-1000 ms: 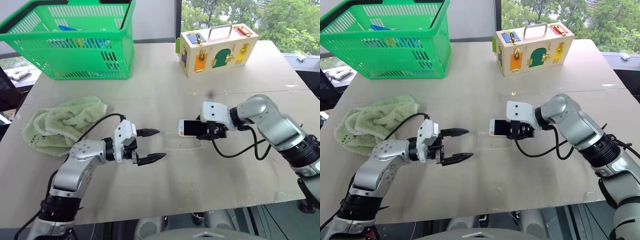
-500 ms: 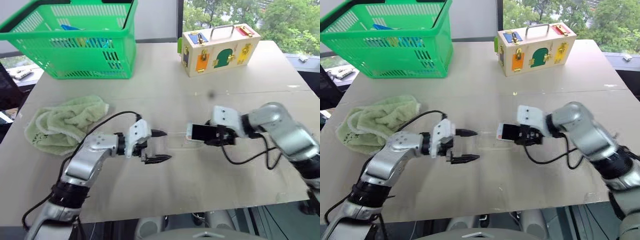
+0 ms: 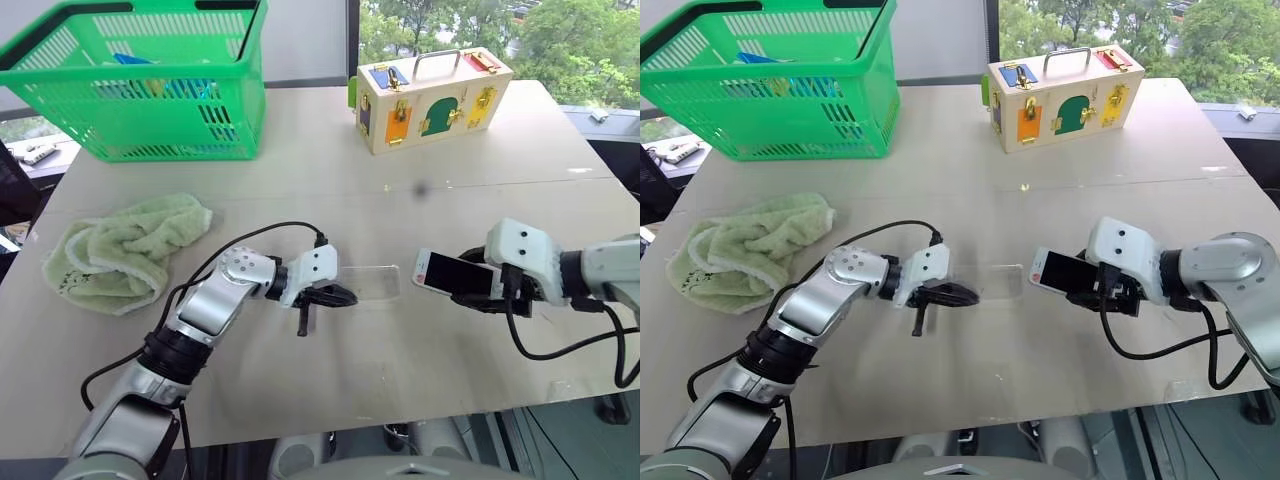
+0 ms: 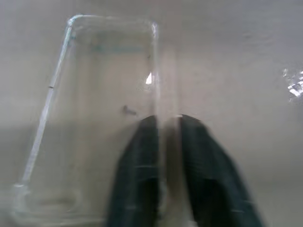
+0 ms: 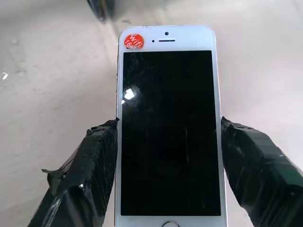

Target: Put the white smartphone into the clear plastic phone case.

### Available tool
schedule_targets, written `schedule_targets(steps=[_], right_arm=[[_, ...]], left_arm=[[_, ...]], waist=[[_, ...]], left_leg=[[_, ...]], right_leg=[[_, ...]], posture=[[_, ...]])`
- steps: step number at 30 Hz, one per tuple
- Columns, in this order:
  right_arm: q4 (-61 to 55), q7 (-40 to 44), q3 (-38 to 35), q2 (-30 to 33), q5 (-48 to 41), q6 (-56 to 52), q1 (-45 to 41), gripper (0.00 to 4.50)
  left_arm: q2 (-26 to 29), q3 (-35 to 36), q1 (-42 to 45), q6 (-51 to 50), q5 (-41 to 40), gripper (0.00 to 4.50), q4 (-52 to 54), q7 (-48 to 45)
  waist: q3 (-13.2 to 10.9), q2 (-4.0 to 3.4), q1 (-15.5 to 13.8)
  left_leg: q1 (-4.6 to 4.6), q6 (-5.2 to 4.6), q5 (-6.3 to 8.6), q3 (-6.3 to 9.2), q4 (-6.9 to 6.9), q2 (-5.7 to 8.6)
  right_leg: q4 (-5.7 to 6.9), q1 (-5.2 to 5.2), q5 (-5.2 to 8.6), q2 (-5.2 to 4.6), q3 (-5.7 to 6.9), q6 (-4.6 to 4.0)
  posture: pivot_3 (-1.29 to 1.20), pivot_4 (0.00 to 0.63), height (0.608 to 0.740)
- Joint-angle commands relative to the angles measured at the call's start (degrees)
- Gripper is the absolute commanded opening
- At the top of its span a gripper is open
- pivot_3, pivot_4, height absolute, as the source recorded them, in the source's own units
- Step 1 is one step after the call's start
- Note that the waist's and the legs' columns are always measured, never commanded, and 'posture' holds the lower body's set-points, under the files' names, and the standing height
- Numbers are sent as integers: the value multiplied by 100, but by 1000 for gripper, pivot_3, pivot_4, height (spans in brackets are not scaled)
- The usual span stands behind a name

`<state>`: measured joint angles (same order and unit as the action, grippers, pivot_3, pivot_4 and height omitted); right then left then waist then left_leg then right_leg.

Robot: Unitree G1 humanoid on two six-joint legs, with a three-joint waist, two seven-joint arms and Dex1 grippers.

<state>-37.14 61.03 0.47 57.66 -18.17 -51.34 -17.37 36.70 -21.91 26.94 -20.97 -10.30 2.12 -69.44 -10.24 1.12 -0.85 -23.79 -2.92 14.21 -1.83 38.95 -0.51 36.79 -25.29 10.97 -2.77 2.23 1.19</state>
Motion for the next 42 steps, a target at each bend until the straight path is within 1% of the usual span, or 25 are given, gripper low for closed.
schedule_targets(steps=[1,5,9,13,17,20,22,25,26,29,30,31,33,36,38,42], right_arm=[[-376,-157,-457,148,-222,-149,142,2876],[-556,-241,-767,266,-409,-270,404,2875],[-579,-286,-917,376,-553,-269,507,2875],[-552,-342,-868,450,-640,-229,478,2875],[-448,-346,-753,521,-680,-146,372,2875],[-337,-345,-639,563,-669,-65,279,2875],[-265,-332,-575,579,-684,-20,209,2875],[-110,-304,-417,582,-653,95,51,2875],[-8,-299,-304,558,-603,173,-49,2875],[374,-245,166,433,-406,483,-437,2875],[526,-206,337,389,-325,607,-576,2875],[687,-143,515,356,-220,750,-717,2875],[1068,38,967,253,74,1092,-1088,2875],[1750,331,1625,-25,555,1630,-1668,2875],[2161,490,2012,-261,868,1911,-1999,2875],[2752,734,2566,-680,1387,2376,-2395,2875]], left_arm=[[-244,-180,39,-308,-5,0,122,43],[-533,-222,346,-868,-100,0,348,89],[-868,-441,636,-1072,10,0,89,111],[-1160,-671,806,-982,293,0,-303,318],[-1415,-738,792,-1162,449,0,-272,674],[-1647,-713,822,-1294,532,0,-304,971],[-1702,-677,871,-1325,586,0,-355,1099],[-1767,-457,881,-1513,375,842,-255,1140],[-1780,-335,849,-1544,272,1185,-147,1164],[-1642,89,659,-1553,-62,2765,301,1127],[-1572,250,569,-1533,-217,3119,468,1071],[-1495,417,472,-1533,-381,3758,625,1013],[-1234,823,209,-1581,-738,4483,973,870],[-804,1243,-224,-1578,-1085,4500,1374,744],[-558,1451,-562,-1389,-1172,4500,1540,710],[-442,1936,-1125,-999,-1466,4500,1648,733]], waist=[[1,1,-21],[0,1,-93],[-1,4,-99],[-1,3,-62],[0,2,-23],[0,2,-52],[0,2,-69],[0,3,-60],[0,2,-46],[0,3,21],[0,2,44],[0,2,60],[-1,1,92],[-2,0,142],[-2,-1,148],[-3,0,132]], left_leg=[[-1,0,0,0,0,1],[-10,-2,1,4,14,8],[-15,-8,4,1,29,9],[-8,-8,4,4,27,7],[-8,-8,4,5,26,5],[-6,-9,4,6,31,9],[-5,-12,4,6,38,13],[-5,-13,4,6,41,15],[-4,-13,4,6,40,15],[-6,-12,4,12,35,11],[-5,-12,4,12,33,8],[-5,-11,4,10,29,5],[-3,-10,4,10,23,-1],[-4,-9,4,10,19,-6],[-3,-9,4,5,19,-5],[-4,-10,4,-5,23,-1]], right_leg=[[-1,0,0,-1,0,1],[-2,2,0,-4,3,3],[-2,3,-4,-2,2,9],[2,3,-4,5,2,8],[2,4,-4,6,-2,9],[0,13,-5,0,0,9],[0,16,-6,-4,0,11],[0,16,-8,-7,-1,15],[0,16,-8,-6,-1,15],[1,14,-8,-3,-2,14],[1,11,-8,0,-7,14],[1,9,-9,0,-18,14],[2,5,-9,7,-22,14],[2,2,-8,11,-21,13],[2,2,-8,14,-24,12],[1,1,-8,6,-29,12]], posture=[[0,150,740],[0,150,740],[0,150,740],[0,150,740],[0,150,740],[0,150,740],[0,150,740],[0,150,740],[0,150,740],[0,150,740],[0,150,740],[0,150,740],[0,150,740],[0,150,740],[0,150,740],[0,150,740]])
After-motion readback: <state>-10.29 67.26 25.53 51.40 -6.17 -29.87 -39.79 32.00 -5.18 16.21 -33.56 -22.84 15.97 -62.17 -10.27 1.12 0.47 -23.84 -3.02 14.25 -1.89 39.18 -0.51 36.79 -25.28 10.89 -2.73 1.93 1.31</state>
